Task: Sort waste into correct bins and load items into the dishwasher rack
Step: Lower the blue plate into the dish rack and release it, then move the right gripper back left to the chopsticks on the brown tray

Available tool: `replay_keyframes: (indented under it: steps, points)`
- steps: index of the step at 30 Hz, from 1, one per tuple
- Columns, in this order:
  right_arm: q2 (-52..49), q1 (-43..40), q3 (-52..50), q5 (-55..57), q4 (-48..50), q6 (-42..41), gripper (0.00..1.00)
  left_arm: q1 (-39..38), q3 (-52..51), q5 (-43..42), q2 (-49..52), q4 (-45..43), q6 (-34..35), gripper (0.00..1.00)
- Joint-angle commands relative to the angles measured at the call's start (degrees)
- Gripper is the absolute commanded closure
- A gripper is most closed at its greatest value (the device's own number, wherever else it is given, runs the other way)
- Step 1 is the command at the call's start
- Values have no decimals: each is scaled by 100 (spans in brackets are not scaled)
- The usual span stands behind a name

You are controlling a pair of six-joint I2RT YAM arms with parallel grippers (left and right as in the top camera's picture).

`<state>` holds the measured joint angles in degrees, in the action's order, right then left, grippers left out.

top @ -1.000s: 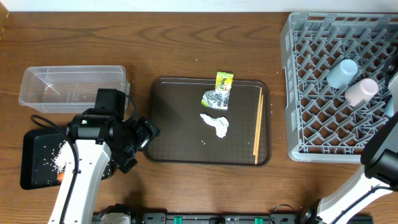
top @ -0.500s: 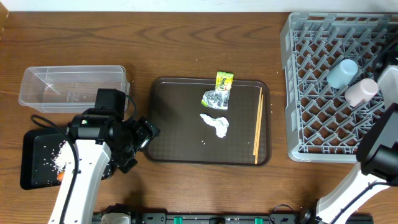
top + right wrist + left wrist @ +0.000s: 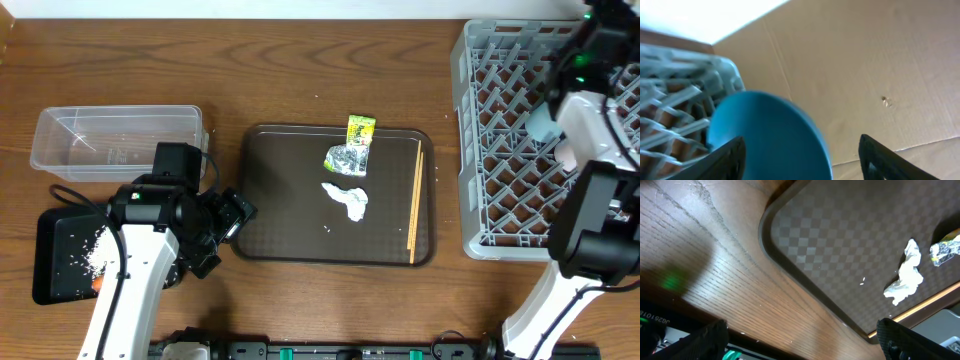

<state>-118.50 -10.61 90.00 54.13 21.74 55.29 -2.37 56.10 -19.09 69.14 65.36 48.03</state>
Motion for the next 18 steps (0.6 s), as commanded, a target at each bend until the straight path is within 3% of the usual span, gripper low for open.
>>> replay_keyframes:
  steps: [1,6,11,18]
  points:
    - [-28,306,195,498,31,-442,27,-17,26,79,15,17,33,2]
    - [-28,748,225,1204,11,-911,26,-17,26,79,15,15,33,2]
    - [-28,1023,225,2629,-177,-1991,29,-17,26,79,15,17,33,2]
    - [-24,1720,225,3136,-1283,-2111,11,-17,26,79,15,15,33,2]
